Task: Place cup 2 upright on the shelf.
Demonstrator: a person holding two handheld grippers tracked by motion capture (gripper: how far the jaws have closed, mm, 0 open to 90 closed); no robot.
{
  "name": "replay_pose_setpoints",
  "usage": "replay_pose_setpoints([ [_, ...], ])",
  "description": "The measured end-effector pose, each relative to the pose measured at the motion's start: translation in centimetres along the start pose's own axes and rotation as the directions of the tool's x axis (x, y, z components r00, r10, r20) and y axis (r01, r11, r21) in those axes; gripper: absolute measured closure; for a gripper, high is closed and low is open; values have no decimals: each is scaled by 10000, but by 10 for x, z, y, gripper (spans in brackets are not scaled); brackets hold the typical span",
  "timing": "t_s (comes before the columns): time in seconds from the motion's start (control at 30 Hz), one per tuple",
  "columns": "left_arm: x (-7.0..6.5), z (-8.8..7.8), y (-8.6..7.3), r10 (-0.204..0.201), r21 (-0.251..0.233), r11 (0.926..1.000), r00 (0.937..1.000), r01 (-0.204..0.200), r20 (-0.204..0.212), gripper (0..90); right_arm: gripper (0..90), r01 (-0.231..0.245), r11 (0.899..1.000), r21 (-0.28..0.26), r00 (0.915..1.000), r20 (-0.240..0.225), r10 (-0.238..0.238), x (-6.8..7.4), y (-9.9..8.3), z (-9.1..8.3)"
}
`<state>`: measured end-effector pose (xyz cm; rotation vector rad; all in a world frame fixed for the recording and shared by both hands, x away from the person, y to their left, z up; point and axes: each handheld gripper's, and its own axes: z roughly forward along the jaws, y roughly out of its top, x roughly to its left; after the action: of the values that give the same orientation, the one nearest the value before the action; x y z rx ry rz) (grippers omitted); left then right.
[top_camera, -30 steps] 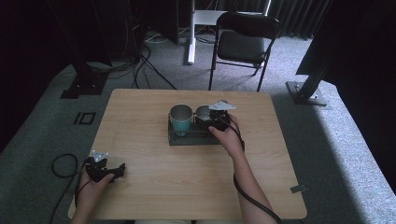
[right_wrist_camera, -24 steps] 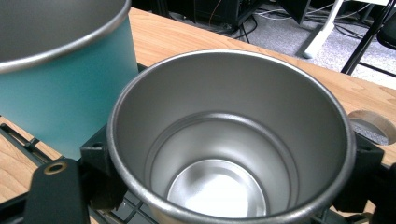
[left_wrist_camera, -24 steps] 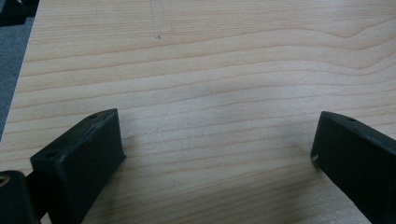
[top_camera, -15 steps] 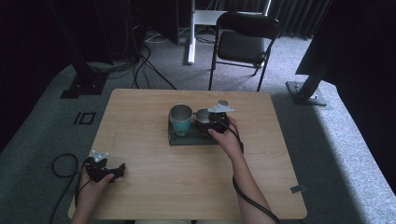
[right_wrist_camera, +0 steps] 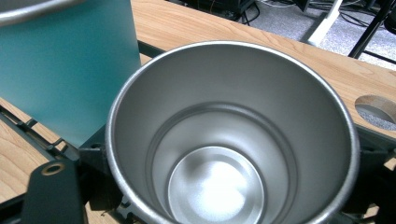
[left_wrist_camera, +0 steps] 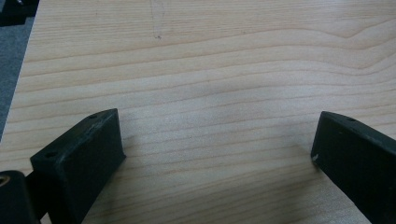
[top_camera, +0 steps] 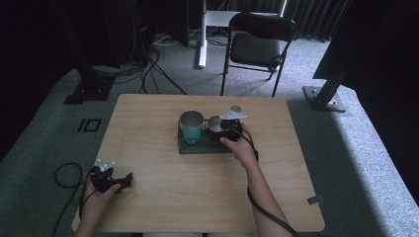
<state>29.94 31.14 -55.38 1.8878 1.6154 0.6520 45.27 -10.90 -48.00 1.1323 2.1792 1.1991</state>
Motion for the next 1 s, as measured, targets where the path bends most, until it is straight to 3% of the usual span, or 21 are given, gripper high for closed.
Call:
replay_pose_setpoints([
  [1.0,0,0,0,-1,-3,10000,10000,1,-1,28,131,-44,9976,-685,9999,-137,34,-6,-13,-33],
])
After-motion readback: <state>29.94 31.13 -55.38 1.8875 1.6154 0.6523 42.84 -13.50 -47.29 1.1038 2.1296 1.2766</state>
